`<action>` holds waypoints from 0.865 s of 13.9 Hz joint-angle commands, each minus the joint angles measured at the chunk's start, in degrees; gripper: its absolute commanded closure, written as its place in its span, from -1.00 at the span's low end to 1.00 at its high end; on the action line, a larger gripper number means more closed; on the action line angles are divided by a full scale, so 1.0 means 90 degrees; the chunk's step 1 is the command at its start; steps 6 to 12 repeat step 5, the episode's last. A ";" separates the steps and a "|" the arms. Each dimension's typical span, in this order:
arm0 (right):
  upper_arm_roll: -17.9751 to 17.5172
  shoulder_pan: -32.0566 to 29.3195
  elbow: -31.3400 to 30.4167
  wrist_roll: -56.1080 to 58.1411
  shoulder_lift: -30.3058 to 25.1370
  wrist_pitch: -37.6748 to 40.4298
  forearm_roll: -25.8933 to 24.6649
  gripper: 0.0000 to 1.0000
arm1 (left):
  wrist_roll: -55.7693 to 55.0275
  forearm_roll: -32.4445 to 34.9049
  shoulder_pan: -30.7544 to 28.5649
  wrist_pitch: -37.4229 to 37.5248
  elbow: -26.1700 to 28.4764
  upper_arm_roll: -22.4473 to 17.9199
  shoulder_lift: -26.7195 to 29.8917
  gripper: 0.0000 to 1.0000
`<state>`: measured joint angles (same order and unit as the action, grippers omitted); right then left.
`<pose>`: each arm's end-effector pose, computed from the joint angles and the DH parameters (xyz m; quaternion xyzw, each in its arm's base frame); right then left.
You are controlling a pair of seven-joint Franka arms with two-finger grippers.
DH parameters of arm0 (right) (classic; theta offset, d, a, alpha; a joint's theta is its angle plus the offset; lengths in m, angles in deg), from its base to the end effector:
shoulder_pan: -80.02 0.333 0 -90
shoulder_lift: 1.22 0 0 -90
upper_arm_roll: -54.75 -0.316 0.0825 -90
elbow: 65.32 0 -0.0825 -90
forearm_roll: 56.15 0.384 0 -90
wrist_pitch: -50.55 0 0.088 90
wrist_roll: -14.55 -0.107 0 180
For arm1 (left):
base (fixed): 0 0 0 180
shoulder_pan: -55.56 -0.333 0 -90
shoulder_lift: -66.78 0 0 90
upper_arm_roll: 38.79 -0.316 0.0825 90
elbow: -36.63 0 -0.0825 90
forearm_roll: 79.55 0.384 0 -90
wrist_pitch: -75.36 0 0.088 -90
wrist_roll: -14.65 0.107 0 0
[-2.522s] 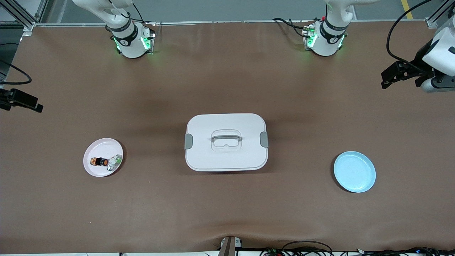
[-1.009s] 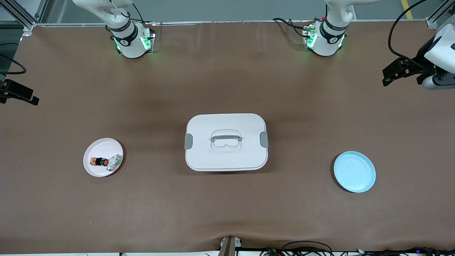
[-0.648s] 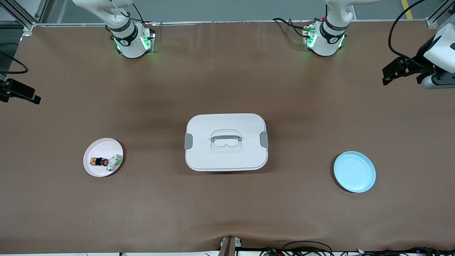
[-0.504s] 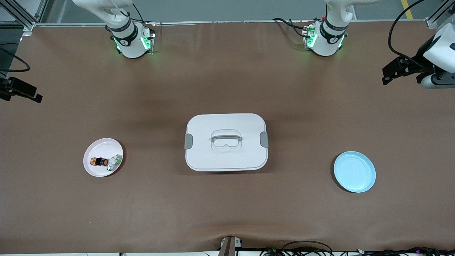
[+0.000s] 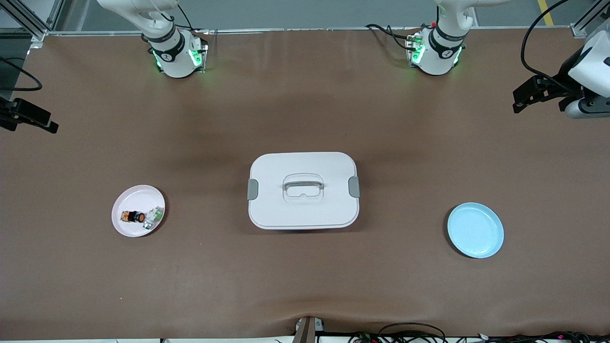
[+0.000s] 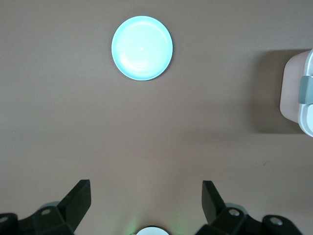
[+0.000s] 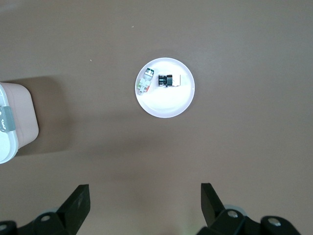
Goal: Transfer orange switch to right arm and place
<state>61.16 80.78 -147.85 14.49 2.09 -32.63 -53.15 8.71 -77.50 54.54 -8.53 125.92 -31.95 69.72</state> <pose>0.5585 -0.0470 0.6432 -0.9984 0.0473 0.0219 0.0239 0.5251 -0.0512 0.6488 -0.9995 -0.0027 0.0194 0.0230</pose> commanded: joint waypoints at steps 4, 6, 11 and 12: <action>0.0060 0.0033 -0.0195 0.0045 -0.0153 -0.0006 -0.0010 -1.00 | 0.0269 -0.0071 -0.0111 0.0122 -0.0166 -0.0018 0.0045 -1.00; 0.0060 0.0033 -0.0185 0.0045 -0.0163 -0.0006 -0.0010 -1.00 | 0.0269 -0.0062 -0.0101 0.0122 -0.0166 -0.0018 0.0035 -1.00; 0.0060 0.0033 -0.0185 0.0045 -0.0163 -0.0006 -0.0010 -1.00 | 0.0269 -0.0062 -0.0101 0.0122 -0.0166 -0.0018 0.0035 -1.00; 0.0060 0.0033 -0.0185 0.0045 -0.0163 -0.0006 -0.0010 -1.00 | 0.0269 -0.0062 -0.0101 0.0122 -0.0166 -0.0018 0.0035 -1.00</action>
